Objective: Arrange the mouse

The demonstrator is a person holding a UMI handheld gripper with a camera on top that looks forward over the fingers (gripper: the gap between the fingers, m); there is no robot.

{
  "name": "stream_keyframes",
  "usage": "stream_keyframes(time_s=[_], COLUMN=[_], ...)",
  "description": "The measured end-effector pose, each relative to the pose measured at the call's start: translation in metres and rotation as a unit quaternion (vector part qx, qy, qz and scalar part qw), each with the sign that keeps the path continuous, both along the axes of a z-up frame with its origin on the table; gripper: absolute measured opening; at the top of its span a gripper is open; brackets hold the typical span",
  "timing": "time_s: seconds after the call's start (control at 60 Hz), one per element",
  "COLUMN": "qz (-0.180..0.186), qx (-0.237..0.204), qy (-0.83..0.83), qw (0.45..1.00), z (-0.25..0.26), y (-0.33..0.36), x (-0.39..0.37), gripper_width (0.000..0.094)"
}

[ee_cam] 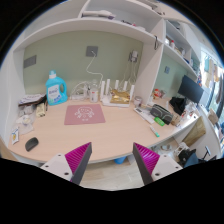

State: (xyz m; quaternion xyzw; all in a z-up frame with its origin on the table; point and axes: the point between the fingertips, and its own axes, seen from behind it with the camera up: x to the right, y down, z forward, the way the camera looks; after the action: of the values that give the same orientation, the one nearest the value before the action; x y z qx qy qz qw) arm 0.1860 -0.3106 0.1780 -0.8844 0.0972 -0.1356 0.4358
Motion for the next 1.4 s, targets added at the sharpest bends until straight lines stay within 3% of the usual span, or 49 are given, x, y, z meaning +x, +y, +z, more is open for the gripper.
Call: stream_keyframes(time_s=[0.3,0.567,0.817,1.25,1.333,1.4], qz=[0.017,0.092,0.163,0.124,0.114,0.117], qx=[-0.029,-0.051,-0.025,-0.018,-0.023,-0.026], qy=[0.008,0.063,0.088,0.088,0.07,0.067], qw=[0.999,0.992,0.982,0.988,0.991,0.991], z=[-0.051,-0.141,-0.171,-0.195,-0.195,-0.197], y=[-0.036,-0.035,0.038,0.151,0.159,0.164], x=[-0.08,-0.258,-0.386,-0.42,-0.42,-0.425], gripper_width=[0.085,0.0852,0.085,0.0832,0.0732,0.059])
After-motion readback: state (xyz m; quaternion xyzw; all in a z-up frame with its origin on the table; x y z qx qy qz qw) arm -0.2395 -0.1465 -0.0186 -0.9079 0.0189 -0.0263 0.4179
